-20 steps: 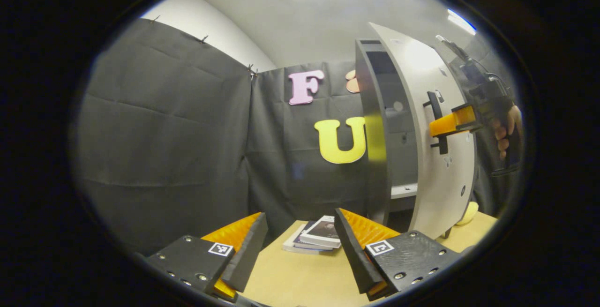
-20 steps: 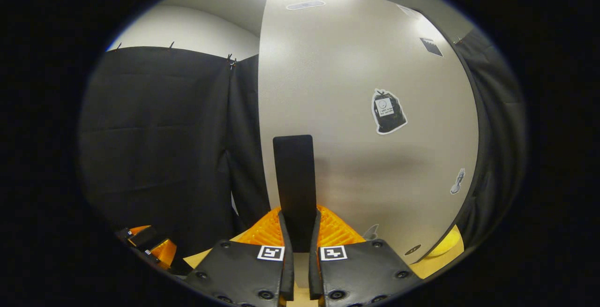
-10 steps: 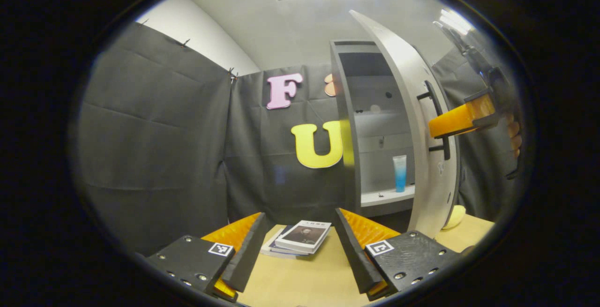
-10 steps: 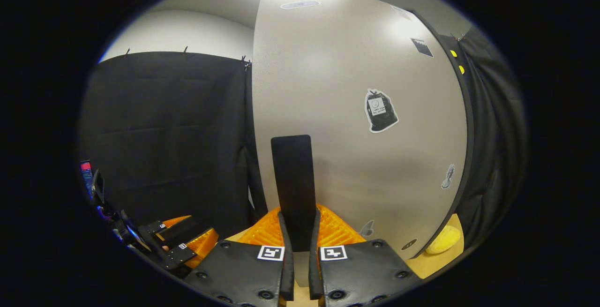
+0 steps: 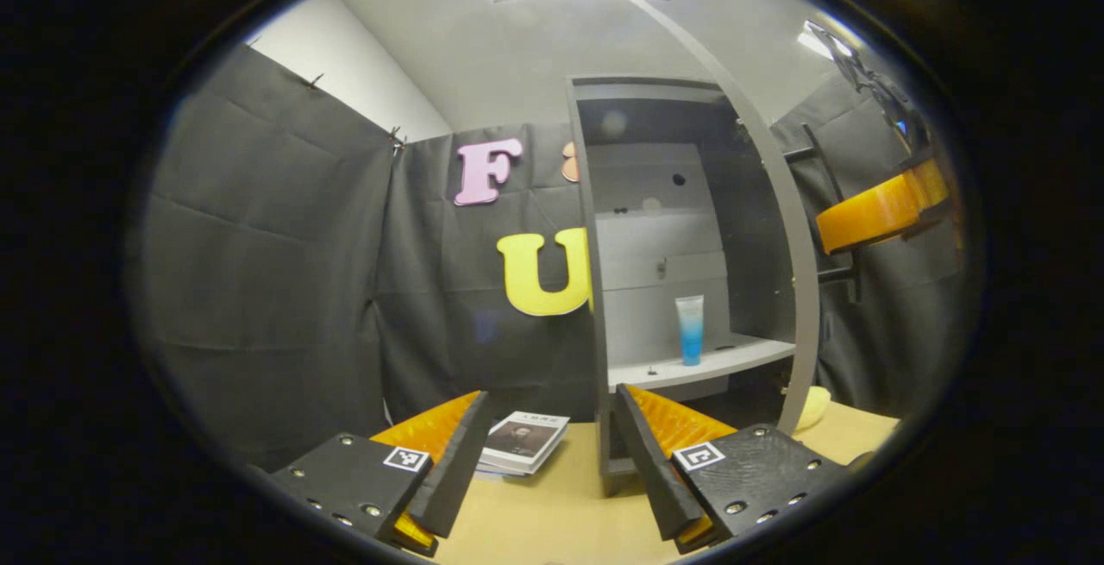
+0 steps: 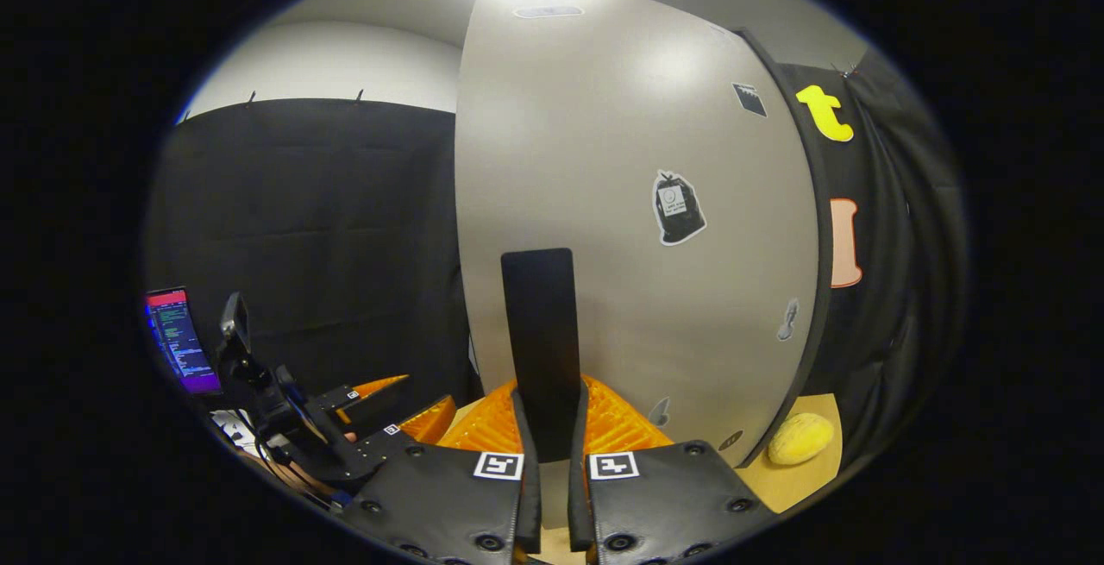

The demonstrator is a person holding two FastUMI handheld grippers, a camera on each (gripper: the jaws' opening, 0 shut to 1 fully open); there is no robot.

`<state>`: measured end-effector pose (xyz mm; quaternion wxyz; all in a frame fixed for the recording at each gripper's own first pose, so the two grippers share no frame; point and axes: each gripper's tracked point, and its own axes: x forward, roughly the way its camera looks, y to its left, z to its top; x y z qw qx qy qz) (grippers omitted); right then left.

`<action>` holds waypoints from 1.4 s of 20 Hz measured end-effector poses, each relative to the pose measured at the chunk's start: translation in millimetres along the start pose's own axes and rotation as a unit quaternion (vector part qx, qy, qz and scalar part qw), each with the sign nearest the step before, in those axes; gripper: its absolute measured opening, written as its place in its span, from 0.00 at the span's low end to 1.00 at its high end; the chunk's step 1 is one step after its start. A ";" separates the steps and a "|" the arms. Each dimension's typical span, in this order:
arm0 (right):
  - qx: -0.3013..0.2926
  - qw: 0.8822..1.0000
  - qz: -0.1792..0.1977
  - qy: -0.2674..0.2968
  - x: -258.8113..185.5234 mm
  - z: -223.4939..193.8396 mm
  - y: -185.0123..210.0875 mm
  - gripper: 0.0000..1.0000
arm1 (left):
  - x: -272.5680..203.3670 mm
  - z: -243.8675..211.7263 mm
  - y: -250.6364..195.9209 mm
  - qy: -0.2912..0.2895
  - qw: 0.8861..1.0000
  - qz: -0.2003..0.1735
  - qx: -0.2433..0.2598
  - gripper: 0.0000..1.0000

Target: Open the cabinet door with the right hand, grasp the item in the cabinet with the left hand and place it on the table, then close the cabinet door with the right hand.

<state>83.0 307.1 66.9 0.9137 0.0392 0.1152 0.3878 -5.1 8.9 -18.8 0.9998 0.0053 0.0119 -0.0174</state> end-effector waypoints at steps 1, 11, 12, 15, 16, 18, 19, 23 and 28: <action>-0.001 1.000 0.001 0.001 -1.1 -0.6 -1.8 0.14 | 1.0 0.7 -7.6 -0.001 1.000 -0.006 -0.001 0.87; -0.022 1.000 -0.021 -0.003 -31.2 1.6 -12.9 0.13 | 12.9 4.2 -77.3 0.001 0.998 -0.060 -0.005 0.87; -0.020 0.999 -0.025 -0.003 -36.8 2.4 -13.5 0.14 | 13.0 5.7 -83.7 0.000 0.998 -0.065 -0.005 0.87; -0.019 0.999 -0.043 -0.005 -48.0 2.9 -16.8 0.13 | 15.5 8.1 -102.8 -0.001 0.997 -0.080 -0.005 0.87; -0.021 0.999 -0.050 -0.005 -51.6 4.0 -18.8 0.13 | 16.9 8.7 -109.9 -0.001 0.996 -0.085 -0.006 0.87; -0.023 0.998 -0.064 -0.005 -58.4 4.9 -22.5 0.13 | 15.8 11.4 -123.0 -0.001 0.995 -0.096 -0.007 0.87; -0.020 0.997 -0.071 -0.006 -61.5 6.5 -23.8 0.13 | 15.4 12.0 -129.0 -0.002 0.995 -0.101 -0.007 0.87; -0.028 0.993 -0.112 -0.007 -70.2 7.5 -39.0 0.13 | 12.9 15.0 -150.0 -0.006 0.993 -0.116 -0.006 0.87; -0.015 0.989 -0.144 -0.018 -81.3 17.2 -58.2 0.13 | 7.2 15.6 -172.4 -0.004 0.992 -0.124 -0.007 0.87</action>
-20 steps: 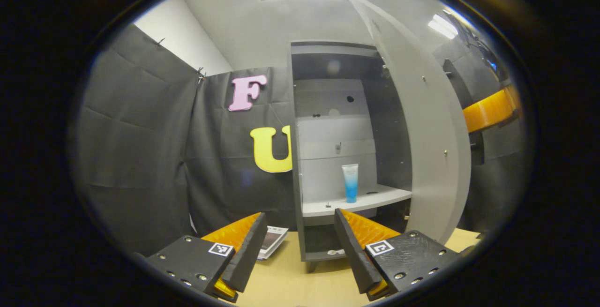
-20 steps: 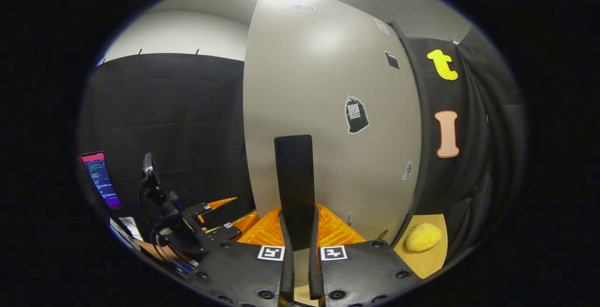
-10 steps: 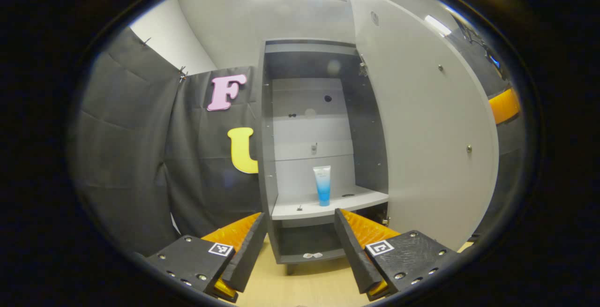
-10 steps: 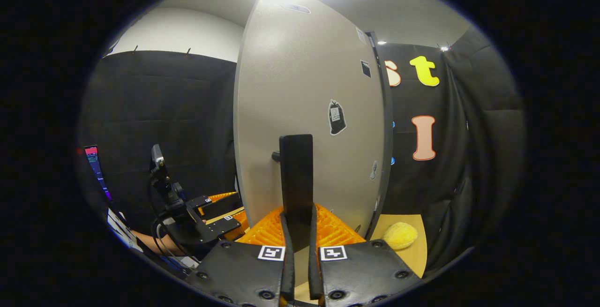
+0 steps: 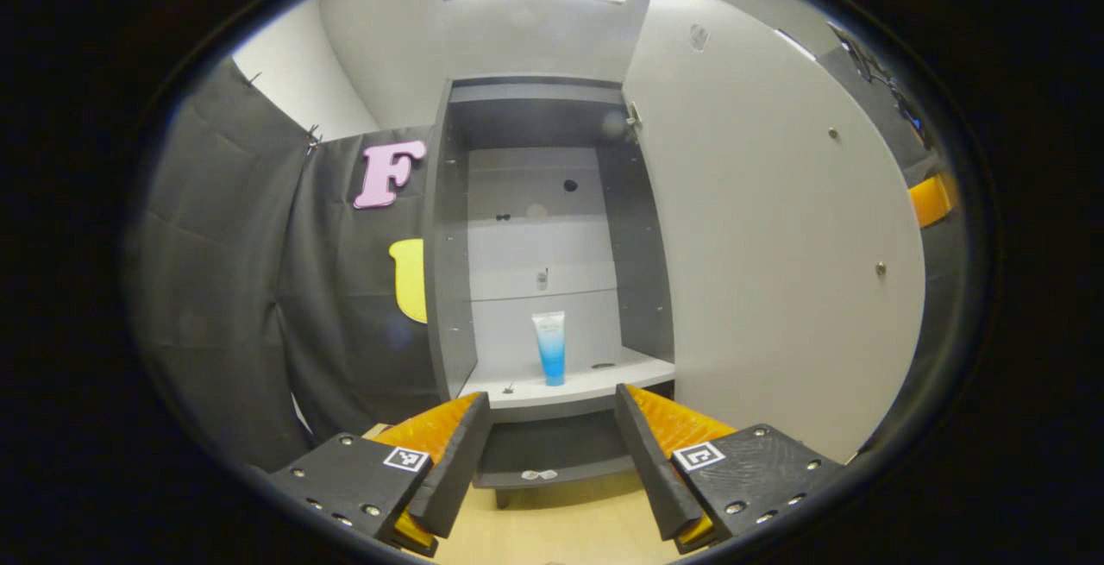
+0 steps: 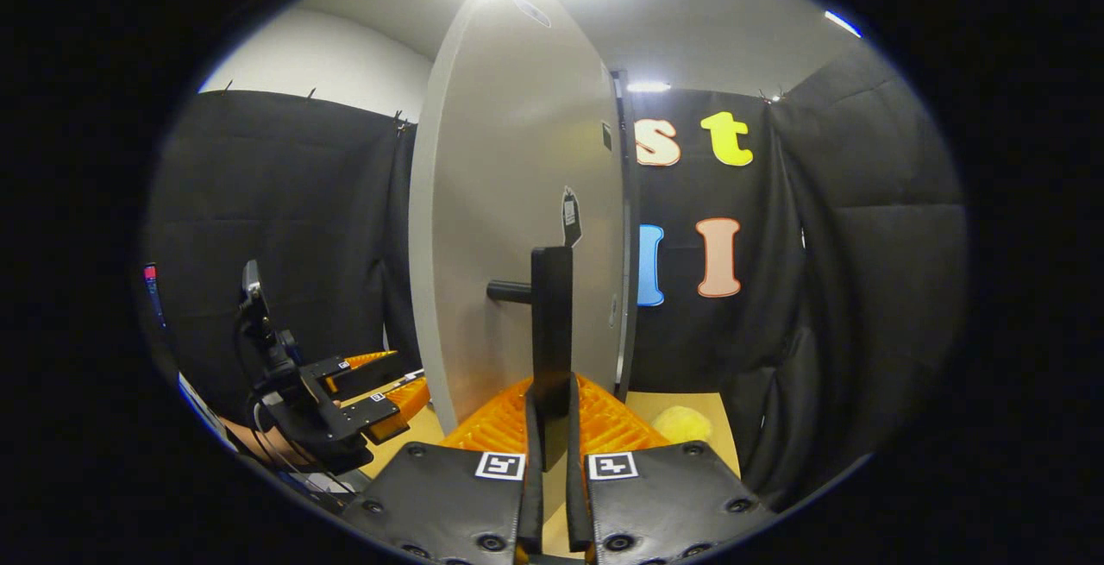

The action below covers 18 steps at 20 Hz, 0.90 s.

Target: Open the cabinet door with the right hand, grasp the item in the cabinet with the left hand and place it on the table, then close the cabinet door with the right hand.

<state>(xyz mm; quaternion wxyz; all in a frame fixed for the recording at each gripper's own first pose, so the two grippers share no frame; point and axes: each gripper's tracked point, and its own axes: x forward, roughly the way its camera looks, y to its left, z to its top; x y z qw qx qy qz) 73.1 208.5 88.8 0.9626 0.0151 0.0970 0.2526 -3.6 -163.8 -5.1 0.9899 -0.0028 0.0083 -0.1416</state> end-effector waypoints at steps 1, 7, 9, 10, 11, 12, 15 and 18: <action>0.001 1.000 -0.005 -0.002 0.5 0.5 -3.6 0.13 | -0.9 -1.4 -3.5 0.003 1.000 -0.001 -0.002 0.87; 0.007 0.998 -0.060 -0.019 1.1 0.8 -31.4 0.12 | -1.2 -2.2 -16.6 0.006 1.000 0.003 0.003 0.87; 0.033 0.998 -0.058 -0.023 -4.2 -1.1 -32.9 0.09 | 0.1 -1.6 -19.1 0.006 1.000 0.009 0.004 0.87; 0.050 0.998 -0.044 -0.022 -8.9 -1.9 -28.0 0.09 | 2.5 -3.1 -19.7 0.007 1.000 0.013 0.003 0.87; 0.060 0.997 -0.037 -0.020 -19.8 -4.1 -26.2 0.11 | 5.5 -1.4 -22.5 0.006 1.000 0.015 0.002 0.87; 0.064 0.998 -0.022 -0.020 -27.7 -4.5 -22.2 0.17 | 7.7 0.7 -24.9 0.005 1.000 0.019 0.002 0.87; 0.033 0.998 -0.038 -0.033 -64.1 -7.0 -32.4 0.30 | 21.6 4.5 -32.0 0.005 1.000 0.027 -0.007 0.87; 0.000 0.997 -0.070 -0.038 -93.7 -18.8 -56.1 0.48 | 45.5 0.9 -37.5 0.018 0.999 0.033 -0.014 0.87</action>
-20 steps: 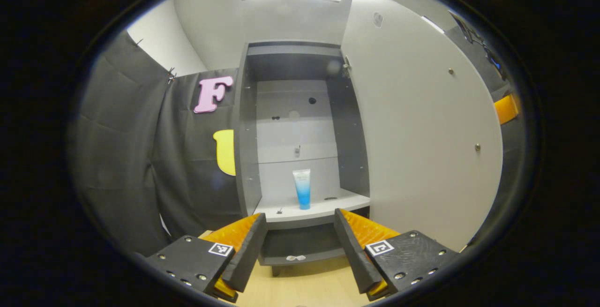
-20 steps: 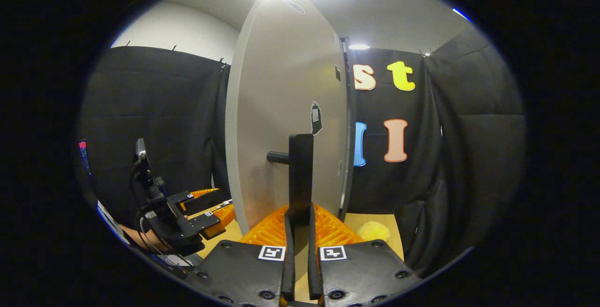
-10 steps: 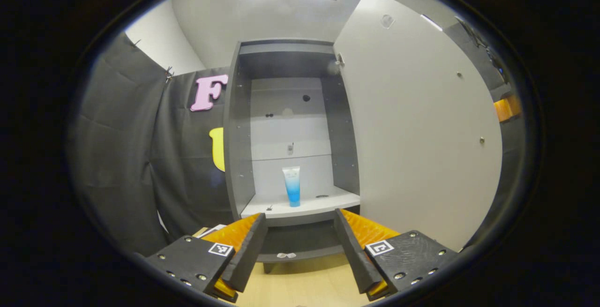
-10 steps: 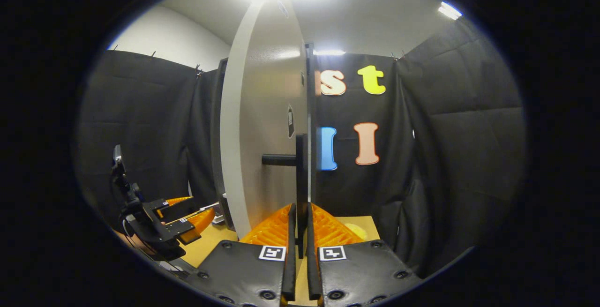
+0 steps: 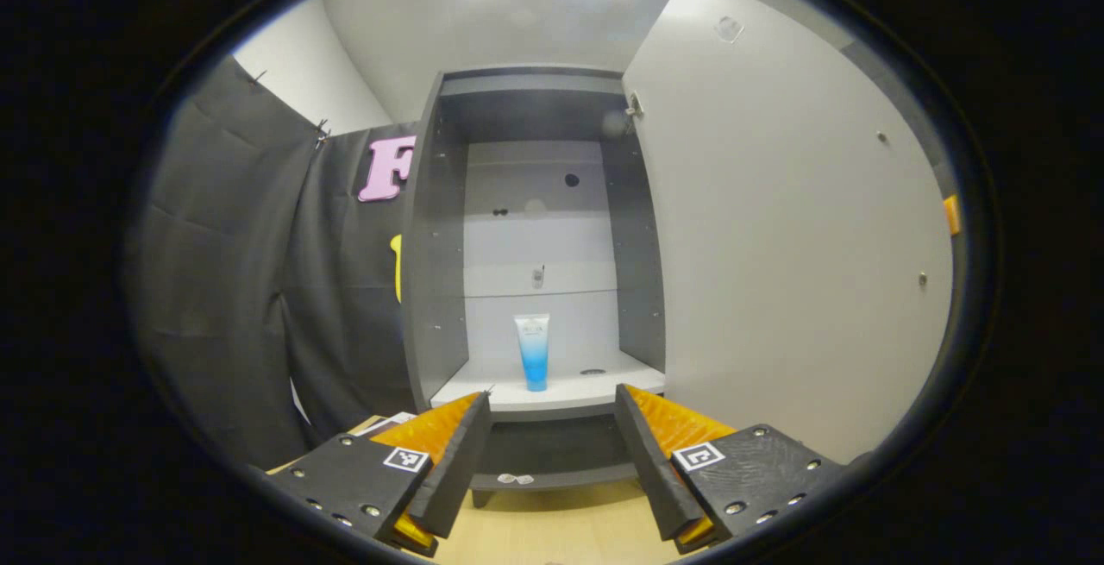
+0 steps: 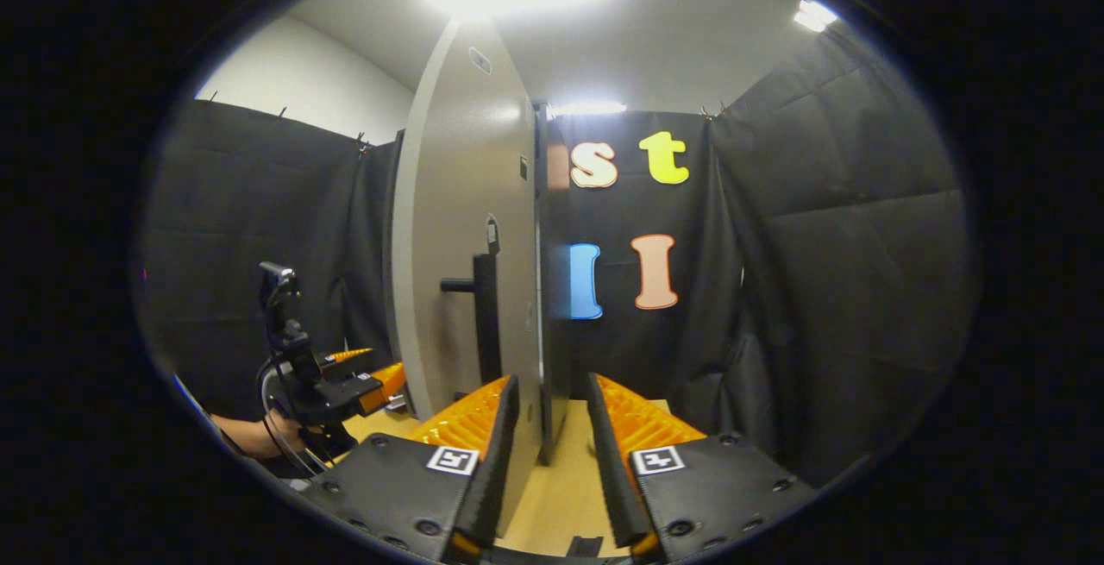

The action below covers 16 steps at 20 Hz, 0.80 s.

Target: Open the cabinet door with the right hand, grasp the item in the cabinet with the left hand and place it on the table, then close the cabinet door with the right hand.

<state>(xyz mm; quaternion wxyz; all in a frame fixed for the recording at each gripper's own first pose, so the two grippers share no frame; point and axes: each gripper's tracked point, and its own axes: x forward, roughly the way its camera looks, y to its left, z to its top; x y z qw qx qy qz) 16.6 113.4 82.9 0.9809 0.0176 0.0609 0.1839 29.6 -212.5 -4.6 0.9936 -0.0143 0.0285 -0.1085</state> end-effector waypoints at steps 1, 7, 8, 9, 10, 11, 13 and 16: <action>-0.006 1.000 -0.012 0.003 1.6 -6.0 -11.0 0.67 | 9.3 -0.1 -0.6 0.005 1.000 0.003 -0.002 0.87; -0.019 0.992 -0.121 0.018 30.7 -42.0 -73.8 0.99 | 82.5 10.7 15.4 0.007 1.000 0.016 0.017 0.87; -0.011 0.990 -0.140 0.016 34.1 -44.8 -82.4 0.97 | 98.4 11.7 17.6 0.004 1.000 0.016 0.027 0.87; 0.000 0.987 -0.158 0.014 36.1 -46.6 -89.9 0.99 | 113.1 11.8 18.9 0.003 0.999 0.013 0.032 0.87; 0.013 0.984 -0.177 0.012 37.8 -47.6 -96.8 0.96 | 128.9 9.2 18.0 0.004 1.000 0.007 0.030 0.87; 0.026 0.981 -0.193 0.012 39.7 -50.7 -103.2 0.99 | 143.6 5.7 17.7 0.007 1.000 0.002 0.027 0.87; 0.048 0.974 -0.219 0.012 45.0 -52.7 -115.5 0.99 | 171.4 -3.6 18.4 0.016 1.000 -0.009 0.019 0.87; 0.072 0.964 -0.257 0.009 44.5 -53.5 -124.5 0.96 | 206.0 -18.7 22.9 0.031 0.999 -0.018 0.006 0.87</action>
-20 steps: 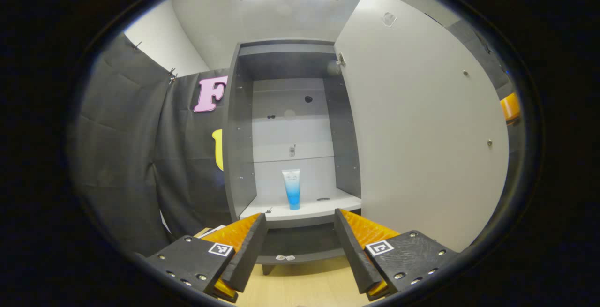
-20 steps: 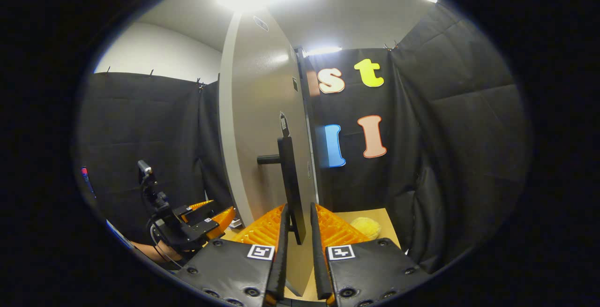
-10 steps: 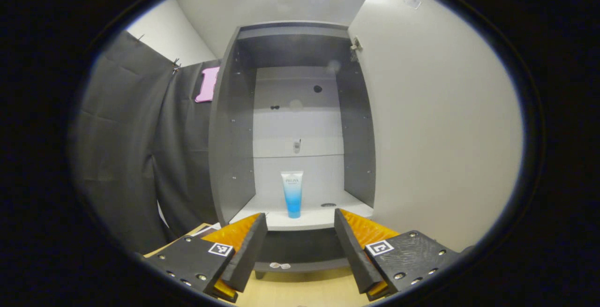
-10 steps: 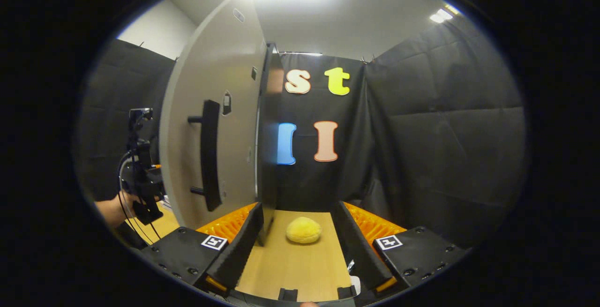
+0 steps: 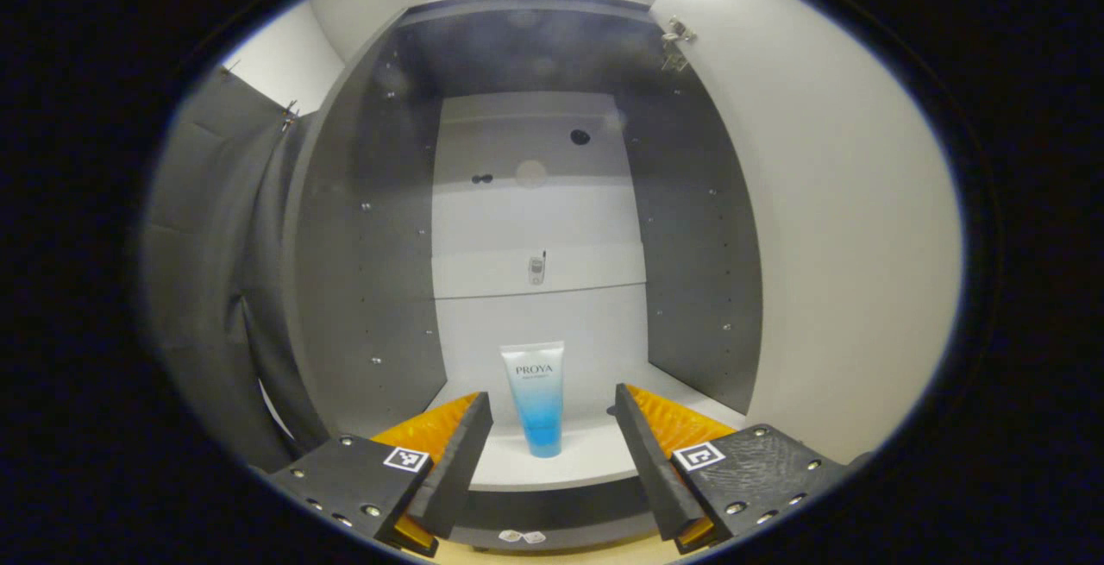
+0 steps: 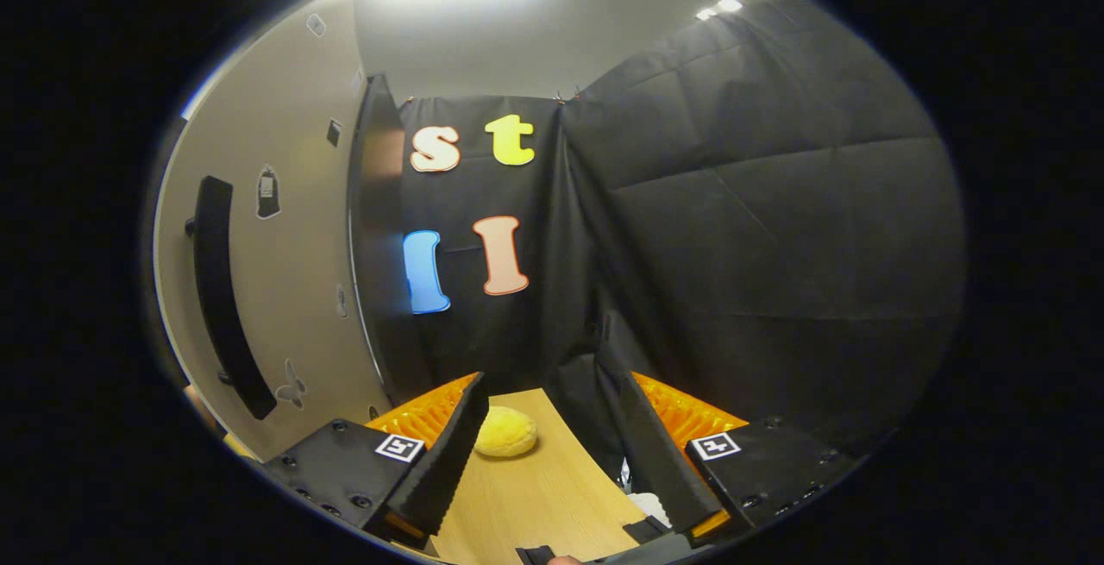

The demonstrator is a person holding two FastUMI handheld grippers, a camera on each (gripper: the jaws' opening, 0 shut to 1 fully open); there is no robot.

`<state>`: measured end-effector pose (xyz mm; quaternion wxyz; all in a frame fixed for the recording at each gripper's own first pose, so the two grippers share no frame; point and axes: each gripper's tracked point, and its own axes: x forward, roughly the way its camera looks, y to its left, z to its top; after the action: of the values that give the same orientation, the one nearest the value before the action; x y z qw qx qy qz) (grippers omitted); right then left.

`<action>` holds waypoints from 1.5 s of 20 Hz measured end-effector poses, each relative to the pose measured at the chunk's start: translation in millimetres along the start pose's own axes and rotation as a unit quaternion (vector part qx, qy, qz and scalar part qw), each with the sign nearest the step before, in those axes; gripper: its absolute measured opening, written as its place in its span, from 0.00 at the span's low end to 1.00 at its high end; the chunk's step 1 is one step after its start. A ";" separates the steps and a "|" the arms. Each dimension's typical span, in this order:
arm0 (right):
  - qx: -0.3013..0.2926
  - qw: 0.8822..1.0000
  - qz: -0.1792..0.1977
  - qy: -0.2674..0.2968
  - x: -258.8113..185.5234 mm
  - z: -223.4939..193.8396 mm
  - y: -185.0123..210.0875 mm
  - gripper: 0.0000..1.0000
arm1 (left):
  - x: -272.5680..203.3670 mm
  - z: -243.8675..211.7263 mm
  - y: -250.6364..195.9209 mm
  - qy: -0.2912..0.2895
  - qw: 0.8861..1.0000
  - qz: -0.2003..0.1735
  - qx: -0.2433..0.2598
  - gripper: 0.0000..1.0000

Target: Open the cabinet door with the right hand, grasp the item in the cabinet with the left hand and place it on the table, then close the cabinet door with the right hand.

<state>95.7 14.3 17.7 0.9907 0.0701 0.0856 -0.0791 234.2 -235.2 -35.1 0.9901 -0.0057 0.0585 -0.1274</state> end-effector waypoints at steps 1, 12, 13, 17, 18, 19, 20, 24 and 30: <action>0.005 1.000 -0.008 0.003 2.4 -1.8 0.6 0.96 | 10.3 -3.8 3.0 0.004 1.000 0.000 -0.004 0.87; 0.007 0.999 -0.038 0.023 12.7 -17.3 8.2 0.92 | 61.2 -30.5 12.9 0.024 0.999 -0.014 -0.025 0.50; 0.006 0.999 -0.034 0.024 14.9 -18.4 10.0 0.92 | 57.8 -28.1 11.6 0.021 0.999 -0.019 -0.032 0.49; 0.004 1.000 -0.012 0.025 18.4 -18.3 15.8 0.96 | 23.9 -10.2 21.2 -0.007 1.000 -0.011 -0.028 0.48; 0.004 1.000 -0.005 0.025 19.3 -18.0 16.5 0.92 | 15.8 -7.8 23.4 -0.010 1.000 -0.007 -0.024 0.48; 0.004 1.000 0.002 0.025 19.7 -17.5 16.8 0.92 | 5.6 -4.2 25.1 -0.014 1.000 -0.005 -0.023 0.48; 0.004 1.000 0.008 0.025 19.3 -17.4 16.8 0.92 | -4.2 -2.5 25.9 -0.018 1.000 -0.005 -0.024 0.48; 0.006 0.999 0.039 0.034 18.9 -22.2 20.1 0.92 | -48.4 -3.0 35.6 -0.030 0.999 0.009 -0.019 0.49; 0.007 0.996 0.067 0.057 17.4 -34.1 14.1 0.92 | -113.8 -45.1 52.0 -0.019 0.999 0.039 -0.017 0.48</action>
<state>109.6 30.7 -16.9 0.9867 0.0874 0.1366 -0.0095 132.7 -155.9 -68.2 0.9951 -0.0222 0.0422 -0.0871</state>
